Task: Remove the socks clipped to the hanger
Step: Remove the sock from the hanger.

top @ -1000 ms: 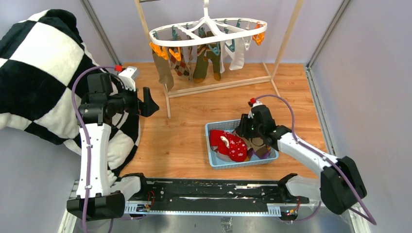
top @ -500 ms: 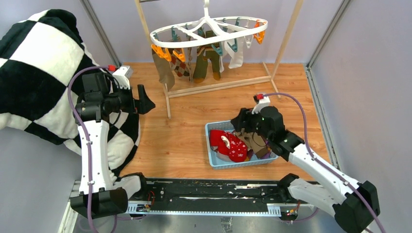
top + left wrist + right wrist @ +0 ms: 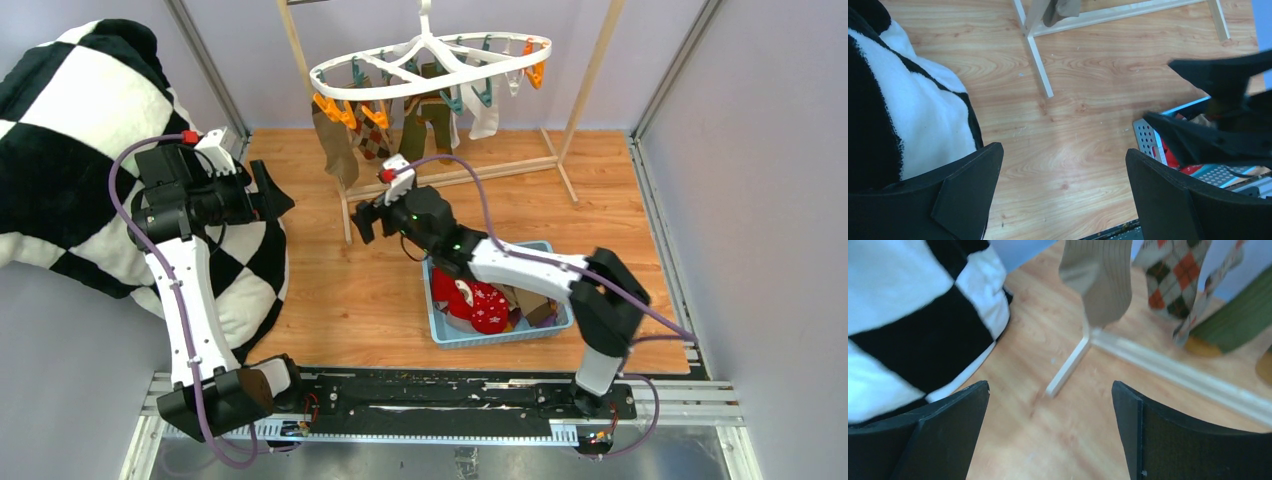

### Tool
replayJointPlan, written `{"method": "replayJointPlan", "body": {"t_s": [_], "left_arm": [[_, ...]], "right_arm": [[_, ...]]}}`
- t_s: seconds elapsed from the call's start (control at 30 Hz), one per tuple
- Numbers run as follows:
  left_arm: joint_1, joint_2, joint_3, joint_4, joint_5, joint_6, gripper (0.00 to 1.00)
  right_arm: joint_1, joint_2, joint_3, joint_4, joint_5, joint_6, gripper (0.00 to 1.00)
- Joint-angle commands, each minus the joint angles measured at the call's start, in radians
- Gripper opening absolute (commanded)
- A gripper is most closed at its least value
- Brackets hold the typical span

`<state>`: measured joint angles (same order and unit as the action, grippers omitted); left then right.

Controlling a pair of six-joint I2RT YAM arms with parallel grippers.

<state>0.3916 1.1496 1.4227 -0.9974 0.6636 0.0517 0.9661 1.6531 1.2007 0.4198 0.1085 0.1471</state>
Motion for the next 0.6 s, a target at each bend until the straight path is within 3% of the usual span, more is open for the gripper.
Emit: {"method": "replayJointPlan", "body": {"t_s": [0.0, 0.17, 0.4, 0.47, 0.57], "left_arm": [[0.022, 0.013, 0.011, -0.012, 0.037, -0.009, 1.0], [0.03, 0.033, 0.01, -0.012, 0.063, -0.004, 1.0], [0.034, 0.044, -0.012, -0.012, 0.075, 0.037, 1.0], [0.035, 0.043, -0.019, -0.012, 0.078, 0.042, 1.0], [0.034, 0.038, -0.035, -0.012, 0.08, 0.053, 1.0]], "right_arm": [[0.023, 0.208, 0.184, 0.262, 0.123, -0.117, 1.0], [0.034, 0.467, 0.443, 0.311, 0.269, -0.195, 1.0], [0.02, 0.681, 0.735, 0.312, 0.285, -0.279, 0.98], [0.008, 0.71, 0.783, 0.289, 0.27, -0.265, 0.92], [-0.01, 0.708, 0.791, 0.279, 0.212, -0.231, 0.68]]}}
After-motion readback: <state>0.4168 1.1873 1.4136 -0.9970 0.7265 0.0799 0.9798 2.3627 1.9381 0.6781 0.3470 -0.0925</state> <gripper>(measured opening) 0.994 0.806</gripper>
